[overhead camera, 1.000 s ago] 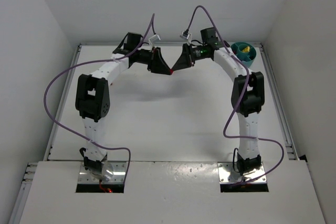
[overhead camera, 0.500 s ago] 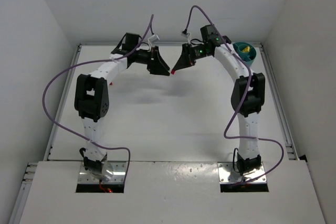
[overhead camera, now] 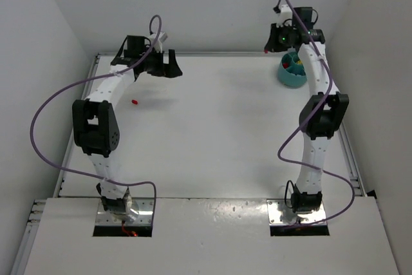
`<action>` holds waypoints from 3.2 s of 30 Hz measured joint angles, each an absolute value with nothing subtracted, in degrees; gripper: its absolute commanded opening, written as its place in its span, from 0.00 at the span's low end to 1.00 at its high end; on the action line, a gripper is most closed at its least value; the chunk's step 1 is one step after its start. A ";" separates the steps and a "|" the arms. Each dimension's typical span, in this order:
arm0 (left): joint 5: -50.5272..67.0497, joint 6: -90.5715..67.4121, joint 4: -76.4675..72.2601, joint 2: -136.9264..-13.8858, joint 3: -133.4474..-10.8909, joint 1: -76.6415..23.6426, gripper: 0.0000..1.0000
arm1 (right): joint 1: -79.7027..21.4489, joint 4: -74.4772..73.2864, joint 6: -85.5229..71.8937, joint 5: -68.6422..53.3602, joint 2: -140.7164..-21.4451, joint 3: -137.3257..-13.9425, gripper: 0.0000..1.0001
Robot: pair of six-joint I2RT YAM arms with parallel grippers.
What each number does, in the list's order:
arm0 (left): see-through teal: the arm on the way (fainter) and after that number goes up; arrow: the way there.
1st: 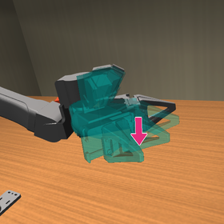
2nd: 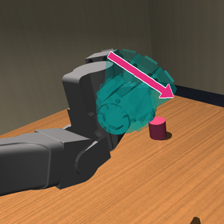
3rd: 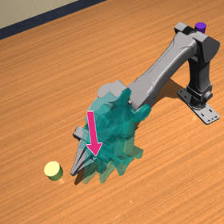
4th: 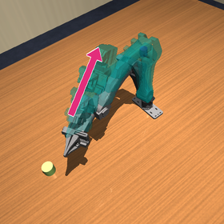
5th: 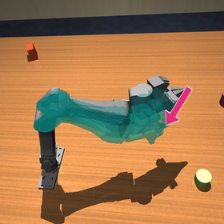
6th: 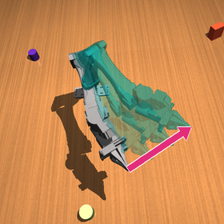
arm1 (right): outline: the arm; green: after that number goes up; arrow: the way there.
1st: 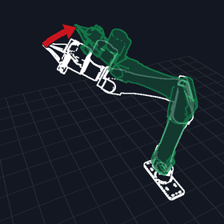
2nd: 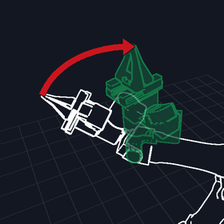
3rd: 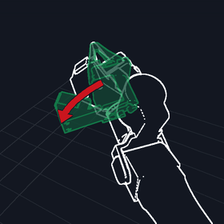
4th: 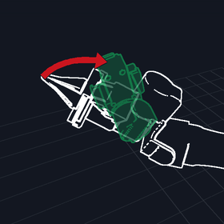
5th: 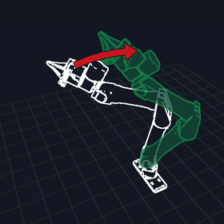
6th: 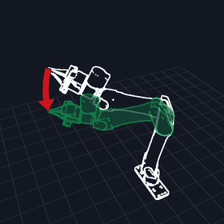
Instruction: Sort the legos into containers by color
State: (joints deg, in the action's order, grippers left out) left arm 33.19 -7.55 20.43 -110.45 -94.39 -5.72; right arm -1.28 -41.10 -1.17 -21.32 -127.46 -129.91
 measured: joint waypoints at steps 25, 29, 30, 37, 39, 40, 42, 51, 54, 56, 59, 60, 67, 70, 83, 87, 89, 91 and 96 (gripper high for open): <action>0.99 -10.11 24.69 -108.57 -95.18 -6.02 1.00 | 2.90 -34.41 0.47 3.36 -140.44 -136.44 0.00; 0.58 -8.84 24.73 -108.51 -95.18 -6.02 1.00 | 2.92 -34.28 1.06 4.97 -140.49 -136.44 0.00; 0.25 -8.45 24.73 -108.51 -95.18 -6.02 1.00 | 2.92 -34.28 1.19 5.26 -140.49 -136.44 0.00; -2.61 -7.05 24.82 -108.51 -95.15 -6.02 1.00 | 2.92 -34.33 1.93 6.17 -140.51 -136.42 0.17; -2.96 -6.55 24.82 -108.51 -95.13 -6.02 1.00 | 2.92 -34.37 1.93 6.11 -140.51 -136.42 0.30; -2.96 -6.37 24.86 -108.51 -95.11 -6.02 1.00 | 2.92 -34.41 2.20 6.07 -140.51 -136.42 0.34; -2.94 -5.91 24.86 -108.51 -94.85 -6.00 1.00 | 2.92 -34.48 2.46 6.02 -140.51 -136.42 0.39; 1.17 -1.89 26.63 -107.74 -92.38 -4.36 0.86 | 2.92 -35.11 2.66 4.21 -140.49 -136.42 0.43; 8.82 4.64 30.13 -106.08 -91.39 -0.10 0.75 | 2.92 -36.36 3.33 -1.04 -139.85 -135.31 0.43; 12.78 10.04 34.50 -105.67 -92.16 3.92 0.69 | 2.87 -37.82 3.90 -5.72 -138.10 -132.75 0.43; 16.97 19.79 44.25 -108.66 -98.80 9.93 0.55 | 2.46 -40.80 4.58 -13.08 -134.91 -129.03 0.43; 18.00 23.88 47.24 -110.63 -102.15 11.77 0.50 | 2.26 -41.32 4.73 -15.49 -133.93 -128.07 0.43; 21.10 51.22 62.22 -123.92 -116.77 15.14 0.35 | 0.99 -43.70 5.02 -23.92 -131.83 -126.41 0.43; 23.00 62.74 66.02 -126.39 -116.73 15.20 0.35 | 0.97 -44.12 5.02 -24.75 -131.81 -125.78 0.43; 29.91 85.91 64.45 -132.55 -116.99 14.31 0.55 | 0.49 -45.21 5.61 -23.83 -126.63 -120.66 0.52; 30.94 90.28 64.90 -134.80 -117.34 13.37 0.55 | 0.21 -45.21 5.87 -22.70 -125.58 -120.42 0.63; 31.27 92.49 65.58 -135.70 -117.73 12.95 0.53 | 0.16 -45.21 6.00 -22.22 -125.23 -120.14 0.64; 31.51 94.59 67.13 -136.59 -118.28 12.40 0.49 | 0.12 -45.19 6.07 -21.61 -125.01 -119.74 0.64; 31.57 98.43 69.97 -138.47 -118.48 11.81 0.42 | 0.12 -45.28 6.09 -20.78 -124.99 -119.04 0.64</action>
State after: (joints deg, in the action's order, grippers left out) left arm 31.57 98.43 69.97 -138.47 -118.48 11.81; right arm 0.12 -45.28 6.09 -20.78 -124.99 -119.04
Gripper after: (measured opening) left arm 0.448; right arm 0.644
